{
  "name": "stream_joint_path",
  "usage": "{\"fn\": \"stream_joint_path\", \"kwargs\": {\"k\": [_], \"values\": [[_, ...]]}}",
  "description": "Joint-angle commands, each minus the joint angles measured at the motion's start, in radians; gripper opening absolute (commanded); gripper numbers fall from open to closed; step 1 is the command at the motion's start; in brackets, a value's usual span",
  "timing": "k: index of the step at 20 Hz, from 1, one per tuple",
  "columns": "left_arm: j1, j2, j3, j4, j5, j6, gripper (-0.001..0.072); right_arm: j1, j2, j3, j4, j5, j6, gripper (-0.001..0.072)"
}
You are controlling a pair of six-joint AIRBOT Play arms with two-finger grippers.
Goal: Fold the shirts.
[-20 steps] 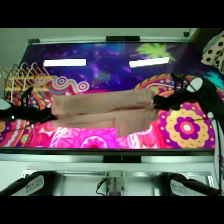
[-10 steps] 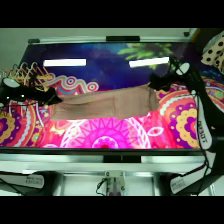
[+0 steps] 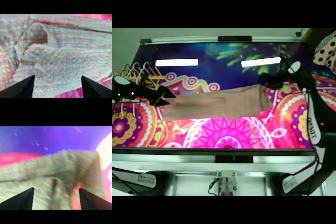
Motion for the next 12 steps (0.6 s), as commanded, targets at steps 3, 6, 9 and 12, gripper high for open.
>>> {"fn": "stream_joint_path", "kwargs": {"k": [3,6,9,12], "values": [[-0.006,0.087,0.025,-0.001,-0.057,0.003,0.072,-0.115,-0.018,0.017,-0.035,0.278,-0.092,0.0702],[-0.047,0.112,0.025,-0.001,-0.066,0.003,0.072,-0.119,-0.039,0.017,-0.02,0.253,-0.1,0.0702],[-0.09,0.116,0.025,-0.001,-0.066,0.003,0.072,-0.119,-0.1,0.017,0.071,0.261,-0.128,0.0702],[-0.126,0.118,0.025,-0.001,-0.066,0.0,0.072,-0.118,-0.159,0.017,0.119,0.258,-0.136,0.0702]]}}
